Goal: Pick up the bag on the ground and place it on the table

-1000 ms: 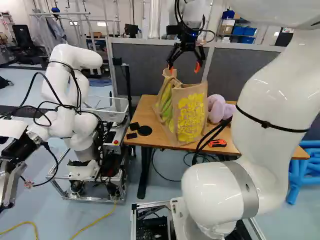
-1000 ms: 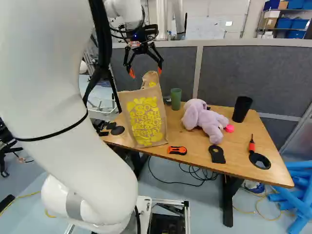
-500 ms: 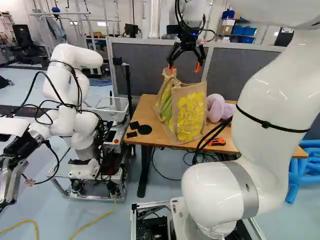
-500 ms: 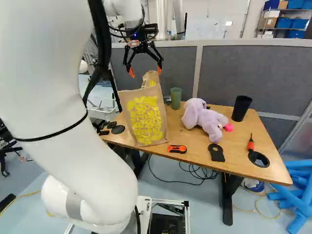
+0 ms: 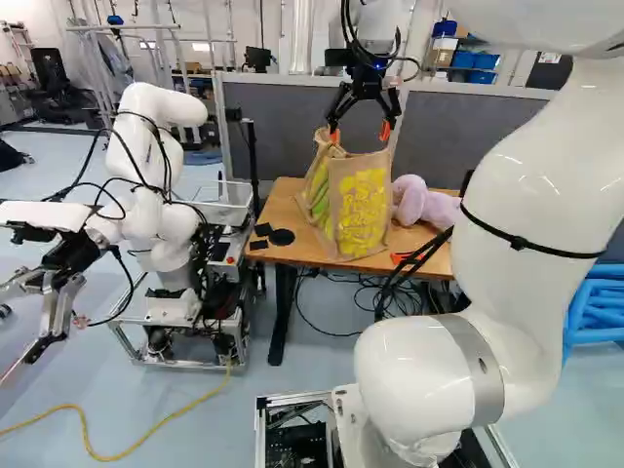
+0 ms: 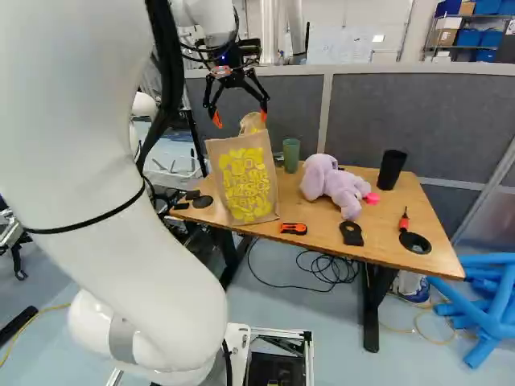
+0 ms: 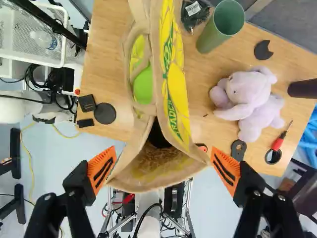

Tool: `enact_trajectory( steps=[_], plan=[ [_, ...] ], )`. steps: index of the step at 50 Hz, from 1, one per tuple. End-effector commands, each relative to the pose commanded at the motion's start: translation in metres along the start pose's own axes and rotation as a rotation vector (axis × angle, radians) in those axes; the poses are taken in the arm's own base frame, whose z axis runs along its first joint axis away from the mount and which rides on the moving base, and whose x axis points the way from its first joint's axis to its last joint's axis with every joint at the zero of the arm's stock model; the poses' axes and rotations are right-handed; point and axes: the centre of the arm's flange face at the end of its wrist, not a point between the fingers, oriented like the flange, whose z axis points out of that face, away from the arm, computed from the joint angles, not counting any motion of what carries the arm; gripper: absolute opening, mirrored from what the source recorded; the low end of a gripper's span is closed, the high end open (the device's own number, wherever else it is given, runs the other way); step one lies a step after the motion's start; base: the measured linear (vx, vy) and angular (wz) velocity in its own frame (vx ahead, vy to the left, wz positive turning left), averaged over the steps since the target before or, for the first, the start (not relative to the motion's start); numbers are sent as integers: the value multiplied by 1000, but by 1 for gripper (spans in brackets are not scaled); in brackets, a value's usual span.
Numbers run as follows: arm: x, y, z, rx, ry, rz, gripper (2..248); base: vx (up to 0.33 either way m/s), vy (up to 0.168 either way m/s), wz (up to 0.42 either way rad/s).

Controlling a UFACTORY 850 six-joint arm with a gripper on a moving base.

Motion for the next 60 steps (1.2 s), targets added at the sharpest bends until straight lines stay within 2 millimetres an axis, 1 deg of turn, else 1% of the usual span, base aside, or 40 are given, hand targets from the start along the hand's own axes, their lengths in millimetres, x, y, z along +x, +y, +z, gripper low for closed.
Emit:
enact_trajectory(
  steps=[38,60],
  plan=[
    [0,0,0,0,0,0,247,-170,-2,12],
    [0,0,0,0,0,0,247,-178,-52,-230]
  ],
)
